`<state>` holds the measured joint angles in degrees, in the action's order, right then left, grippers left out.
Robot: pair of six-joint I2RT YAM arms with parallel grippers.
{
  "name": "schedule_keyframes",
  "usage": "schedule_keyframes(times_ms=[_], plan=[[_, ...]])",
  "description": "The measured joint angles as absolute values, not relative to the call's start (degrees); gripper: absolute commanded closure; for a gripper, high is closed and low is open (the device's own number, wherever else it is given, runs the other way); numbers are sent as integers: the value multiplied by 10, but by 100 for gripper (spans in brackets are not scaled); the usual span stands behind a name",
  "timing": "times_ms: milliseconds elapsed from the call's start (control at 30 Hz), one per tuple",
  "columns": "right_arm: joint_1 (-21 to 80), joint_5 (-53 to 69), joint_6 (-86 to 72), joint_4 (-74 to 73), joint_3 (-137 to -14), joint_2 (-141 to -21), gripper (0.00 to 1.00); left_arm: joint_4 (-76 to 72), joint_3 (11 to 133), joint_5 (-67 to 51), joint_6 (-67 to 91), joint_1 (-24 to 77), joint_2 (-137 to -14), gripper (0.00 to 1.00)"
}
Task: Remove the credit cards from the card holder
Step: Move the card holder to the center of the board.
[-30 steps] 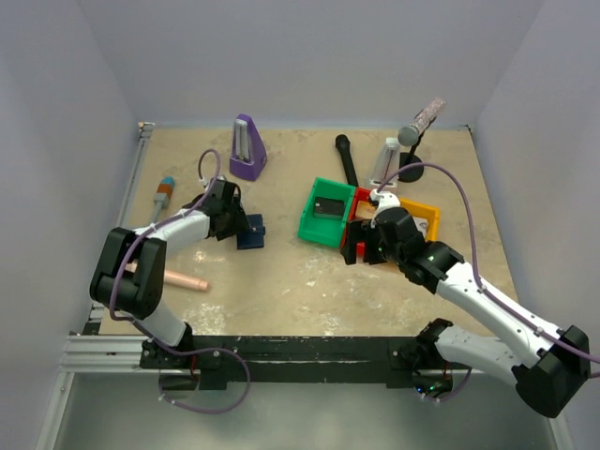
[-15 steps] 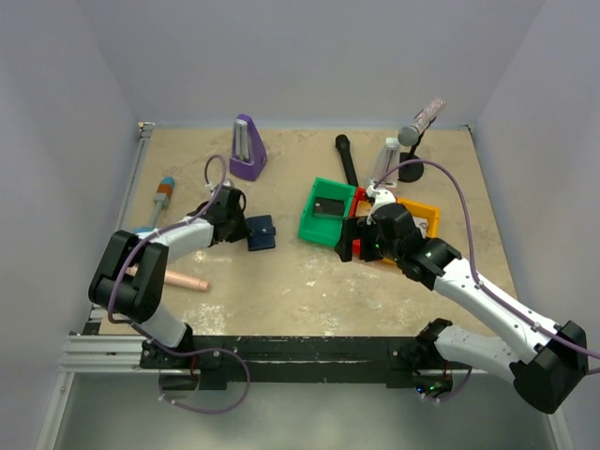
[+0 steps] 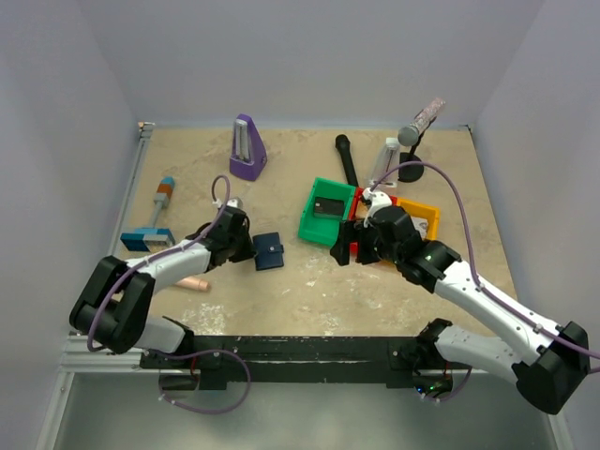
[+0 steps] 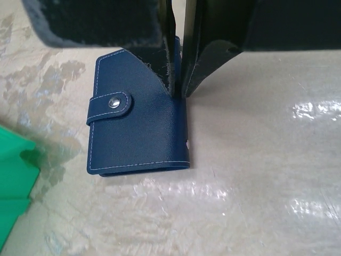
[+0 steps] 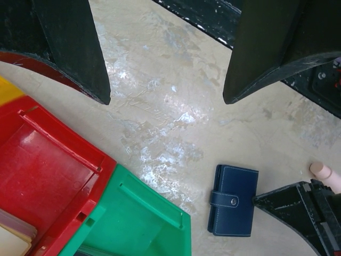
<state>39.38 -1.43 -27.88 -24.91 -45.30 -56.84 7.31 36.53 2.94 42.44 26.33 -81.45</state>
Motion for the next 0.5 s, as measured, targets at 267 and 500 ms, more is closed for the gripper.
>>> schedule_keyframes(times_ms=[267,500], plan=[[418,-4,-286,-240,-449,-595,12,48,302,21,432,309,-756,83],[448,-2,-303,-229,-448,-643,15,52,255,17,455,345,-691,62]])
